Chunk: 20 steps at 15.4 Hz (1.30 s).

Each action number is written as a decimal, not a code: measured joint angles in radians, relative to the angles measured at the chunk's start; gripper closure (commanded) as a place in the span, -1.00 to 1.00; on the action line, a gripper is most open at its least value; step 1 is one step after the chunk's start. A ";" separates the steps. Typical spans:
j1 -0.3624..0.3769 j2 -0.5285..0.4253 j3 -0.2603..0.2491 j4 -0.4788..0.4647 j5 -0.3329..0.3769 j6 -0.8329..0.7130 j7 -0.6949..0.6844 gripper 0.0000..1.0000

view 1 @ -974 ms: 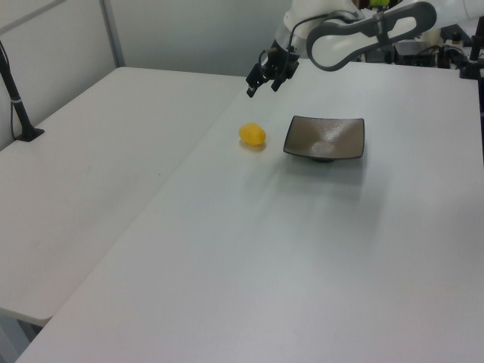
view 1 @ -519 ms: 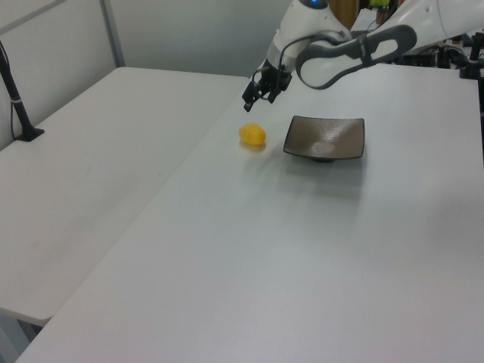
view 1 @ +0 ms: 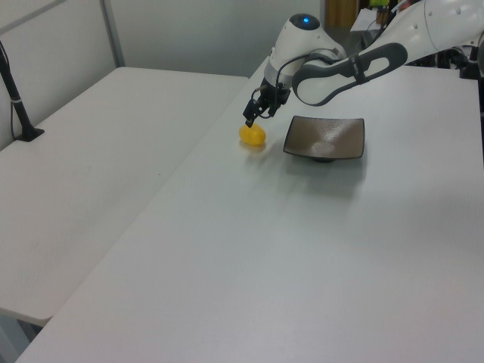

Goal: Put potatoes on a ceramic plate
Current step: 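Lower the gripper onto the yellow potato and close on it, then lift the potato and carry it over the brown plate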

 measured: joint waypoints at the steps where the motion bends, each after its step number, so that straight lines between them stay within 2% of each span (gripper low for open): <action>1: -0.002 0.013 0.001 0.008 0.000 0.000 0.000 -1.00; 8: -0.015 0.100 0.013 0.086 -0.085 0.000 0.034 -0.97; 9: -0.016 0.106 0.017 0.088 -0.102 0.000 0.048 -0.72; 10: -0.017 0.113 0.024 0.091 -0.126 0.000 0.069 -0.28; 11: -0.020 0.120 0.035 0.093 -0.160 0.000 0.091 -0.01; 12: -0.027 0.126 0.051 0.097 -0.199 0.000 0.116 0.16; 14: -0.038 0.136 0.075 0.109 -0.250 0.000 0.165 0.20; 20: -0.051 0.139 0.082 0.120 -0.259 0.000 0.181 0.20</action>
